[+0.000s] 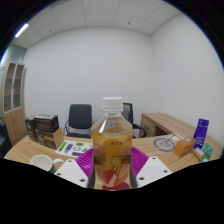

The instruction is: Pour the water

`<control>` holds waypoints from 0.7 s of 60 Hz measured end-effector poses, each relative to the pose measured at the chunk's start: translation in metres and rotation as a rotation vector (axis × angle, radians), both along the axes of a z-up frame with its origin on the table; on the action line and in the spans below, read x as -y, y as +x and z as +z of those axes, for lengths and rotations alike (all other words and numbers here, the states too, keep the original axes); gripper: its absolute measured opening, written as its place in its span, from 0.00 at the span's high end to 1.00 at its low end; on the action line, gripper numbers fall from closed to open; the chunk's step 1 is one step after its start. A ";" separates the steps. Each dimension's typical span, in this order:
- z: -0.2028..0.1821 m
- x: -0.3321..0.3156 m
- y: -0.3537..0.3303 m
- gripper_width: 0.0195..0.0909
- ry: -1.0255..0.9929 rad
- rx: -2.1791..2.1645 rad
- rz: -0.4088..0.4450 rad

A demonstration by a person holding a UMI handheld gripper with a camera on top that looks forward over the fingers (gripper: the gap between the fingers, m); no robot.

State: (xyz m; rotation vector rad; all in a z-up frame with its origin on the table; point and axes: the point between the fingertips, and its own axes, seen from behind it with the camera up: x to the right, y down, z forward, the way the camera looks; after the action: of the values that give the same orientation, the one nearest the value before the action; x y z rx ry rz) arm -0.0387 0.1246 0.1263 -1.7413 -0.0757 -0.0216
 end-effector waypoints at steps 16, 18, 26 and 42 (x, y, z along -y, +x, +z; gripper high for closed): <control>-0.092 -0.011 0.015 0.57 -0.069 0.033 0.028; -0.094 -0.008 0.020 0.57 -0.067 0.017 0.022; -0.098 -0.006 0.025 0.49 -0.065 -0.028 0.025; -0.081 0.029 0.017 0.09 -0.193 -0.121 0.094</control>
State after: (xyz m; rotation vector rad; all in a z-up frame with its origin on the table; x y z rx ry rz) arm -0.0216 0.0959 0.0452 -1.9264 -0.0726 0.1651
